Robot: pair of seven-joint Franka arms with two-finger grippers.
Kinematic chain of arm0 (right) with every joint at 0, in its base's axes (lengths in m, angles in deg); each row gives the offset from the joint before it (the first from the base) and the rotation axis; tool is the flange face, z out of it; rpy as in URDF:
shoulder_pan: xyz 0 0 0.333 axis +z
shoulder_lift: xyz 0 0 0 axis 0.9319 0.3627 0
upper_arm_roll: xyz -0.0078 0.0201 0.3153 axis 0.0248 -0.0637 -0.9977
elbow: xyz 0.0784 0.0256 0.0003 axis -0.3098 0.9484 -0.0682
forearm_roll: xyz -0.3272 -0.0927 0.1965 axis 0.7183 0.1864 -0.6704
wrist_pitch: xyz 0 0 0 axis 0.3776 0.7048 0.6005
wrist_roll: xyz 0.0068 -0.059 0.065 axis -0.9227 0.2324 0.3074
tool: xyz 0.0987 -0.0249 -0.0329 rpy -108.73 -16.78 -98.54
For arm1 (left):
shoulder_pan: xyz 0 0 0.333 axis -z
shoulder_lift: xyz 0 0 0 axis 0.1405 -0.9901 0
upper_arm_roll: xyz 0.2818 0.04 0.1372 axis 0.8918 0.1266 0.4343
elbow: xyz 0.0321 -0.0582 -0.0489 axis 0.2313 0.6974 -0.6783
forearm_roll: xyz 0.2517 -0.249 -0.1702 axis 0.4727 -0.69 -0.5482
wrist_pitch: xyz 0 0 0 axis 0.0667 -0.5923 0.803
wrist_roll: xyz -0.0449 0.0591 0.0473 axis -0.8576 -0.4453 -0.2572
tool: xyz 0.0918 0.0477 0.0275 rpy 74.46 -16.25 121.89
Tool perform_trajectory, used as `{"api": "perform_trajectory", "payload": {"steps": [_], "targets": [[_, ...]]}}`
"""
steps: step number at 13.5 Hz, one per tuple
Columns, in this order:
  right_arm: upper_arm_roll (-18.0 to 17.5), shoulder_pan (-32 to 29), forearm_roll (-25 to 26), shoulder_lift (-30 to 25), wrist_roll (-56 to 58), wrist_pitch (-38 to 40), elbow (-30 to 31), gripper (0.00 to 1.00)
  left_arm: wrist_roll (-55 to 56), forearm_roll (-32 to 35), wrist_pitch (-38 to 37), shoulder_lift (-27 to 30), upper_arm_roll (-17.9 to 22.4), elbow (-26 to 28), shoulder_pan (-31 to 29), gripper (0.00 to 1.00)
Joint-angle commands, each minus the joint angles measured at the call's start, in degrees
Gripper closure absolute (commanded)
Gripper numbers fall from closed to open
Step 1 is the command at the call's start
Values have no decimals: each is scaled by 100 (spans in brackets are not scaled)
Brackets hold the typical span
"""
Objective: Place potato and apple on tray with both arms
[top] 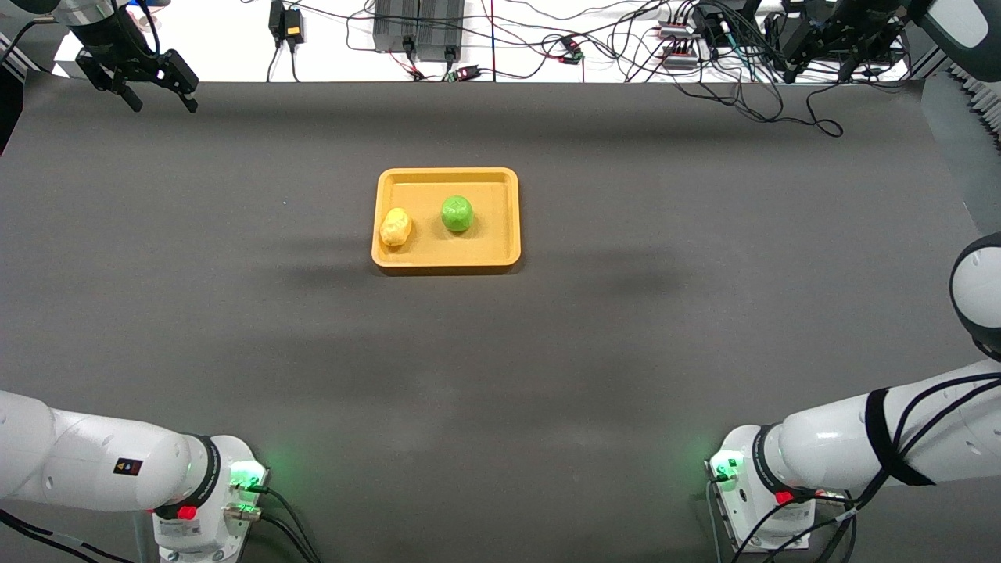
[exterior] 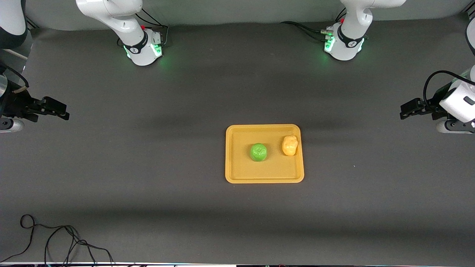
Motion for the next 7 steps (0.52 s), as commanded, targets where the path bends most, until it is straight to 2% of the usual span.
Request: {"api": "perform_trajectory", "payload": {"steps": [1,7], "targets": [[8,19,-1,-86,-129,165,32,0,-90,-51,-61,9,-1,-43,-12,0],[17,19,-71,-69,-120,165,32,0,-90,-51,-61,9,-1,-34,-12,0]]}}
